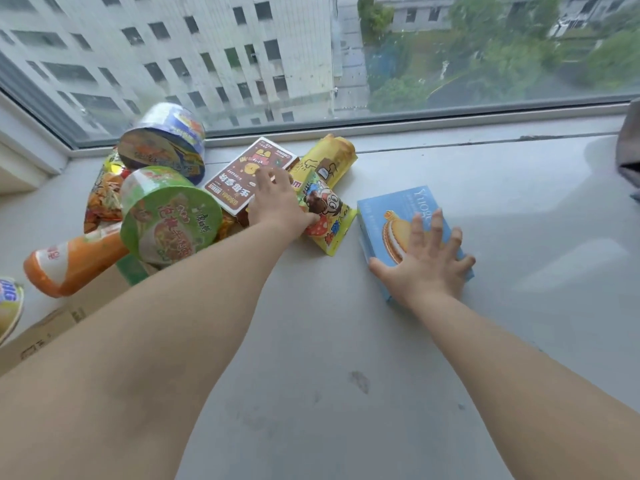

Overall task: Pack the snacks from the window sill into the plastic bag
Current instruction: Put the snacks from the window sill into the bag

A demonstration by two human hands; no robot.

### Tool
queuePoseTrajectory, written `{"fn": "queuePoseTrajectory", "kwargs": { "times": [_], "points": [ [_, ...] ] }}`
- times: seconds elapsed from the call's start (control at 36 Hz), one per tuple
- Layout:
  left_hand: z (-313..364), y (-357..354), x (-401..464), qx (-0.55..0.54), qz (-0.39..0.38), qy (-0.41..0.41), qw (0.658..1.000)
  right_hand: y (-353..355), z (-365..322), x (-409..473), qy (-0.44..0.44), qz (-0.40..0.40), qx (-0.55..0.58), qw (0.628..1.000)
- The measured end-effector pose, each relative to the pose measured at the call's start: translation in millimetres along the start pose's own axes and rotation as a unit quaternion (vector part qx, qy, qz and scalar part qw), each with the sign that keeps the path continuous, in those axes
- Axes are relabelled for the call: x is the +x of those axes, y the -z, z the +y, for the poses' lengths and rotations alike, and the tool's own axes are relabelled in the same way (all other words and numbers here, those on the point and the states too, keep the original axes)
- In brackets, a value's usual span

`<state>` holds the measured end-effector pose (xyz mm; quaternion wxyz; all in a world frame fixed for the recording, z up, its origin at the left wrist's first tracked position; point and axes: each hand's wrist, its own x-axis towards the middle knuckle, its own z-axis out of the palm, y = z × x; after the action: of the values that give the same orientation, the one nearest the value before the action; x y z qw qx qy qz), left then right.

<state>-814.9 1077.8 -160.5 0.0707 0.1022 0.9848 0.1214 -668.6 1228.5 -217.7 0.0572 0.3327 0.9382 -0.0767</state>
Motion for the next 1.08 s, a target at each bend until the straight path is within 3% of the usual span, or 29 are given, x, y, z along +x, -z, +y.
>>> {"fn": "queuePoseTrajectory", "kwargs": {
  "times": [0.19, 0.5, 0.69, 0.83, 1.08],
  "points": [
    [-6, -6, 34, 0.013, -0.124, 0.028, 0.992, 2, -5, 13, 0.008, 0.004, 0.003, 1.000],
    [-18, -32, -18, -0.042, -0.029, 0.073, 0.996, 8, -3, -20, 0.007, -0.034, 0.001, 0.999],
    [-23, -28, -103, -0.039, -0.072, 0.107, 0.991, 7, 21, -107, -0.019, -0.086, 0.019, 0.996],
    [-34, -8, -168, 0.043, -0.114, 0.094, 0.988, 25, 39, -167, -0.050, -0.110, 0.085, 0.989],
    [-32, 82, -264, -0.089, -0.076, 0.109, 0.987, 107, 24, -249, -0.018, -0.038, 0.224, 0.974]
  ]
}}
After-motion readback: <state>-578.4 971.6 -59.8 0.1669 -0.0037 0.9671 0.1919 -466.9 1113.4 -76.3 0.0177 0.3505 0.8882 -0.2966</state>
